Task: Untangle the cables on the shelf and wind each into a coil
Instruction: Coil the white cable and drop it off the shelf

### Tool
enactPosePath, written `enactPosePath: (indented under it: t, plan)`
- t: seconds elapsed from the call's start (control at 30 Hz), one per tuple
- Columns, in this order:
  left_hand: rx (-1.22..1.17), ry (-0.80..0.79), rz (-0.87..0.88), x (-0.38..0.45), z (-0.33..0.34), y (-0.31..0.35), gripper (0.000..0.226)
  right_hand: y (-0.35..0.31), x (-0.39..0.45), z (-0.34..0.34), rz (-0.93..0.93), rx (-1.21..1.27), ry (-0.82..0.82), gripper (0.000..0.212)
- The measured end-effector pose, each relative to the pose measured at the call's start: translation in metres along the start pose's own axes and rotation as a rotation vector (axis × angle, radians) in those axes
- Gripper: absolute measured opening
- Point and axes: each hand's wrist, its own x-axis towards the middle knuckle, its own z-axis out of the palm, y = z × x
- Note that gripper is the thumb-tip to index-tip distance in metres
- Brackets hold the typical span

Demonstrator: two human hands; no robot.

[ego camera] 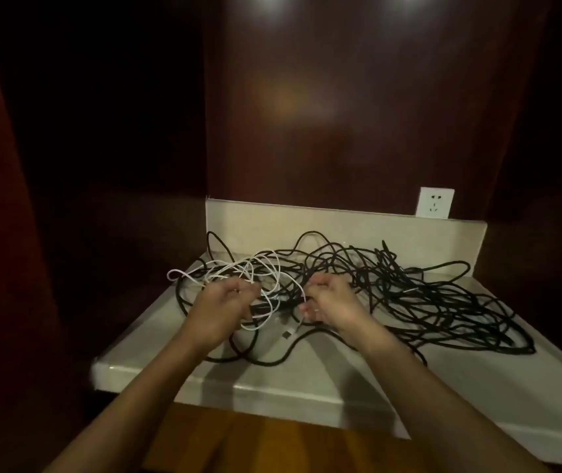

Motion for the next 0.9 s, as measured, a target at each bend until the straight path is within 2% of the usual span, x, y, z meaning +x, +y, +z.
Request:
enactPosePath:
  t: [0.1,0.17,0.27,0.4,0.53,0.67,0.9]
  plan:
    - [0.012,0.026,-0.018,0.022,-0.003,-0.011,0.018,0.002,0.024,0.01,0.04,-0.05,0.055,0.036]
    - [-0.01,0.018,-0.016,0.035,-0.001,-0.017,0.015,0.006,0.044,0.019,0.07,-0.116,0.107,0.026]
    - [-0.019,-0.015,-0.008,0.049,0.0,-0.026,0.014,0.015,0.069,0.028,0.128,-0.349,0.183,0.008]
    - [-0.008,-0.051,0.018,0.063,-0.001,-0.035,0.013,0.028,0.086,0.033,0.158,-0.673,0.22,0.021]
    - [-0.007,-0.071,0.013,0.072,-0.001,-0.043,0.012,0.033,0.085,0.031,0.128,-0.795,0.276,0.008]
    - [-0.039,-0.092,0.005,0.075,0.001,-0.044,0.014,0.017,0.086,0.036,0.007,-0.843,0.304,0.016]
    - [-0.082,0.001,-0.028,0.085,0.003,-0.029,0.009,-0.055,0.066,0.042,-0.349,-0.643,0.42,0.013]
